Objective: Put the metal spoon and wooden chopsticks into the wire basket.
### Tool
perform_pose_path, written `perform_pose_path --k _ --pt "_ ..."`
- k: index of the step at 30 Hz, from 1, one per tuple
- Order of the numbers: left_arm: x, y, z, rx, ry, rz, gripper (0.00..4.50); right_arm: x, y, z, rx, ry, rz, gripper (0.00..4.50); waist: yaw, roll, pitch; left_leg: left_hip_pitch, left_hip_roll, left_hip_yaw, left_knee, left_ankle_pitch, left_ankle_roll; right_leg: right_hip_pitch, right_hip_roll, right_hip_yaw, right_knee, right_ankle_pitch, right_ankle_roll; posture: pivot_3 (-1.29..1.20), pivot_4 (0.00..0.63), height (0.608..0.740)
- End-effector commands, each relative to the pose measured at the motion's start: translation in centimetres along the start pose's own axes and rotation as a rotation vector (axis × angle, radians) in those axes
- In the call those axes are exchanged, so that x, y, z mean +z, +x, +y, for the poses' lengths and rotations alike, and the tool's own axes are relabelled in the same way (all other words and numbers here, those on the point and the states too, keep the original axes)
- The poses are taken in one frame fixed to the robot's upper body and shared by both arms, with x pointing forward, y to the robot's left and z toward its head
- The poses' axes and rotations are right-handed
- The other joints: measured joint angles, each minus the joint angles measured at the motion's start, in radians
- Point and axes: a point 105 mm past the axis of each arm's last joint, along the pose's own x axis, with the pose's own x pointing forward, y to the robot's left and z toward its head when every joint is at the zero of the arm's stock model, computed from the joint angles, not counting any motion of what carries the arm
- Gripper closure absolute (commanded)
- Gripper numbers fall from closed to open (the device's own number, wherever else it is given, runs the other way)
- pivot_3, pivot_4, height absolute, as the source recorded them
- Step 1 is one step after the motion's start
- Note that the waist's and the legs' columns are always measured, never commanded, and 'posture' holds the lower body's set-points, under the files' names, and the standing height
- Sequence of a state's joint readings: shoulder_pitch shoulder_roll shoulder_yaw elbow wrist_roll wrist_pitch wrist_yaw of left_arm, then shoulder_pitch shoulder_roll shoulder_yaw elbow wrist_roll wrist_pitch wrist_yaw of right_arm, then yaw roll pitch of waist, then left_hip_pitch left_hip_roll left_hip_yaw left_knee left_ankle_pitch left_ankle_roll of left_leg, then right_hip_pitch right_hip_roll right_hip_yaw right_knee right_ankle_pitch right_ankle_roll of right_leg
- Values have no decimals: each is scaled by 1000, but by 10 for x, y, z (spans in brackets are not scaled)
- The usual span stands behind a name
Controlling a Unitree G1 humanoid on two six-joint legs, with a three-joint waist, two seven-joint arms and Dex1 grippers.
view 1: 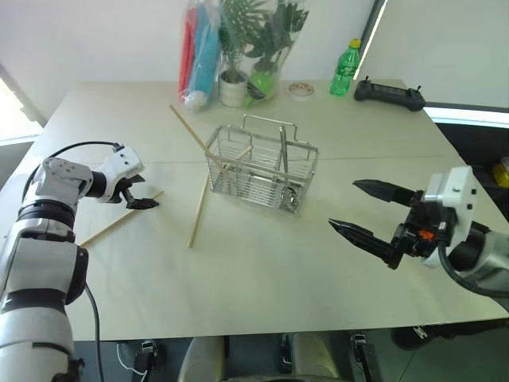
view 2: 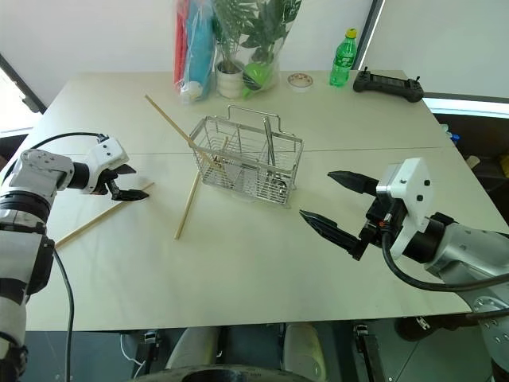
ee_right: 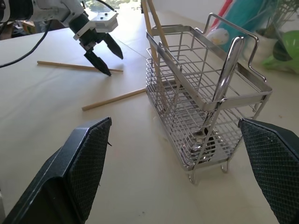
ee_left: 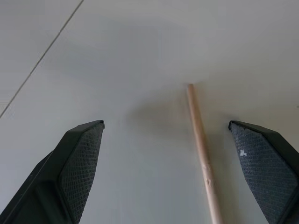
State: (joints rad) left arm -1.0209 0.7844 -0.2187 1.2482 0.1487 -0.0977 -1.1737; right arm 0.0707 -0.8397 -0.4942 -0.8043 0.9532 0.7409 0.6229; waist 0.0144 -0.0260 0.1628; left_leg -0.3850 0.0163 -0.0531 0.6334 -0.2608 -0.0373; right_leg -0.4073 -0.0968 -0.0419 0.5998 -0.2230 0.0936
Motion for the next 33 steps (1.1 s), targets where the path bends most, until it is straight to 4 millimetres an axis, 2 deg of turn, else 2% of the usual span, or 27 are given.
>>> perform_pose_path --k 1,7,8,9,19,23,27,30,33 --pt "2 -1 -3 -39 8 -5 750 10 -2 3 1 -36 -24 0 0 0 0 0 0 0 0 0 0 0 0 0 0 0 -1 0 150 703" --pt "6 0 -8 -86 -21 -35 3853 3 -3 8 52 -17 10 0 0 0 0 1 0 0 0 0 0 0 0 0 2 -1 -3 0 150 703" --pt "6 0 -8 -82 -25 -37 4271 2 -4 9 65 -12 16 0 -1 0 0 1 0 0 0 0 0 0 0 0 1 -1 -3 0 150 703" --pt "6 0 -7 -77 -30 -39 4400 1 -5 10 76 -8 23 0 -1 0 0 1 0 0 0 0 0 0 0 0 1 -1 -2 0 150 703" --pt "10 -4 1 -21 -55 -67 4400 -8 -9 22 177 9 79 0 -1 0 0 0 0 0 0 0 0 0 0 0 1 0 0 0 150 703" --pt "23 -11 12 47 -71 -129 4400 -11 -11 27 199 25 85 0 -1 -1 0 0 0 0 0 0 0 0 0 0 1 0 0 0 150 703" --pt "72 -38 45 225 -167 -373 4400 -15 -12 29 207 29 99 0 2 -3 1 -1 0 -3 2 0 0 0 0 -2 2 0 1 0 150 703" --pt "108 -63 61 307 -171 -548 4400 -14 -13 27 194 30 95 0 0 -4 1 -3 0 -5 6 0 0 1 0 -4 2 1 1 0 150 703" --pt "163 -111 73 362 -200 -846 4400 -11 -13 25 179 37 84 0 -1 -4 1 -3 0 -4 7 0 0 2 0 -4 1 1 2 0 150 703"
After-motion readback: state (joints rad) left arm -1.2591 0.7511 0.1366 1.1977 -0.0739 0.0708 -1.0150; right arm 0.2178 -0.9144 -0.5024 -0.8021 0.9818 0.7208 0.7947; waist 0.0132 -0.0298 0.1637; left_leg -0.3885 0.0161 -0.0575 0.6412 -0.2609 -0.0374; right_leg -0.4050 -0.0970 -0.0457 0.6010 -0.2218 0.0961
